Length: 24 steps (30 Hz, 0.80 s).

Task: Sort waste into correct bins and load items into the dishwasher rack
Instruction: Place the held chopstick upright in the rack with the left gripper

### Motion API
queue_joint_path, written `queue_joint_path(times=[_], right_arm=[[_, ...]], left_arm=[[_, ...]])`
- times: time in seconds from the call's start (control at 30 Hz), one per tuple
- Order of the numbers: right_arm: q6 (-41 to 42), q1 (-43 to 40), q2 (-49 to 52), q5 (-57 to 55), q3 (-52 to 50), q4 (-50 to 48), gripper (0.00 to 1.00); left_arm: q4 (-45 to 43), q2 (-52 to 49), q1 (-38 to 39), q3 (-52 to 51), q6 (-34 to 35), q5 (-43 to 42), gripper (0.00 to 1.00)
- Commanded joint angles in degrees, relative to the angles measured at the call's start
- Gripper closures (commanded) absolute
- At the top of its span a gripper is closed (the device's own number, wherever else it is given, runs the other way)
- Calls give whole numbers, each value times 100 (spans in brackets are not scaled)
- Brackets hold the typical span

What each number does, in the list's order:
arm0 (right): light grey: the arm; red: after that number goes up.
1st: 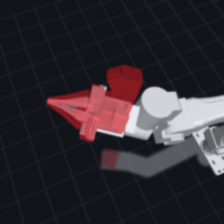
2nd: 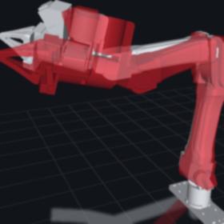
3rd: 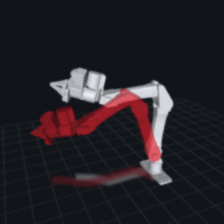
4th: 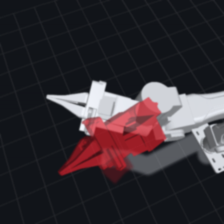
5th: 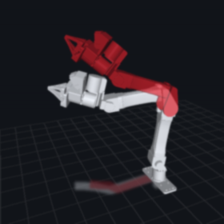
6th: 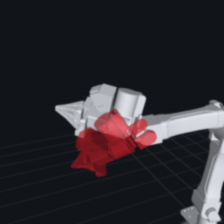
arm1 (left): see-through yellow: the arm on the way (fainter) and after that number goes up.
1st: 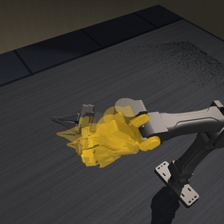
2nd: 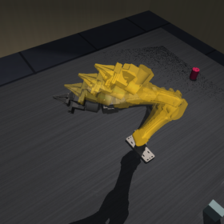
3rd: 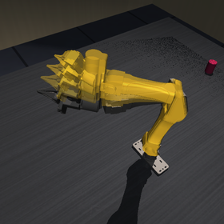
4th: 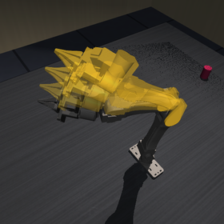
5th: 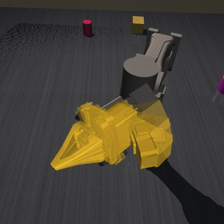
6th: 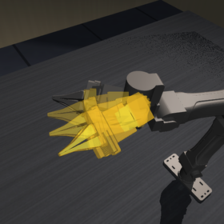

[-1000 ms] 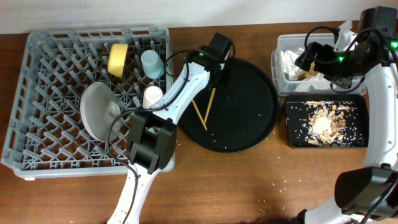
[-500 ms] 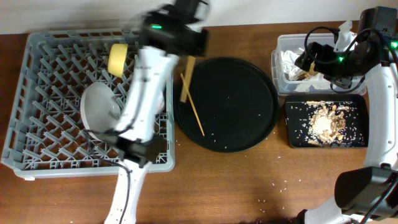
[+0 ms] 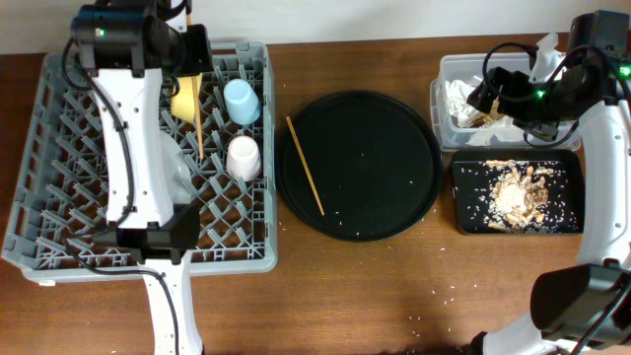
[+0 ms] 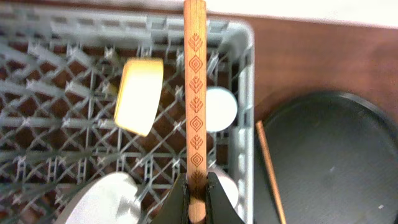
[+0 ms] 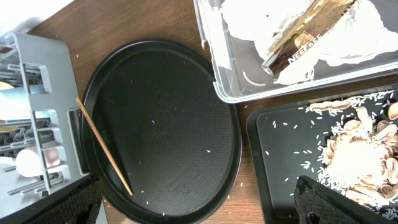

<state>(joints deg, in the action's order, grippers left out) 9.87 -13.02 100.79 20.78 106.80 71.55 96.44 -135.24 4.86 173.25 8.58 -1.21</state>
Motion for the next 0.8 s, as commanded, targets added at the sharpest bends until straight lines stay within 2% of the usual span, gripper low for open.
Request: queue_joint_path(times=[0.0,0.13,0.23,0.3,0.47,0.67,0.77], right_arm=[[-46,31,20,-48,-4,-13,1],[-46,31,20,-48,-4,0,0],[-44,31,20,-48,-4,0,1],[-44,31,20,-48,-4,7,0],[-44,31,20,-48,-4,7,0],[-46,31,20,-48,-4,7,0],[-46,31,20,-48,-4,7,0]], left_arm=[[28,103,-101,-1064,-138,210,99],[-15,103,-197,-2033,-138,592,99],[-136,103,-221,-2135,-140,623,99],[-273,103,-219,-2133,-181,621,89],[-584,90,-219,-2135,-566,623,87],[-634,90,-221,-2135,-573,623,68],[-748,98,-188,-2122,-570,573,66]])
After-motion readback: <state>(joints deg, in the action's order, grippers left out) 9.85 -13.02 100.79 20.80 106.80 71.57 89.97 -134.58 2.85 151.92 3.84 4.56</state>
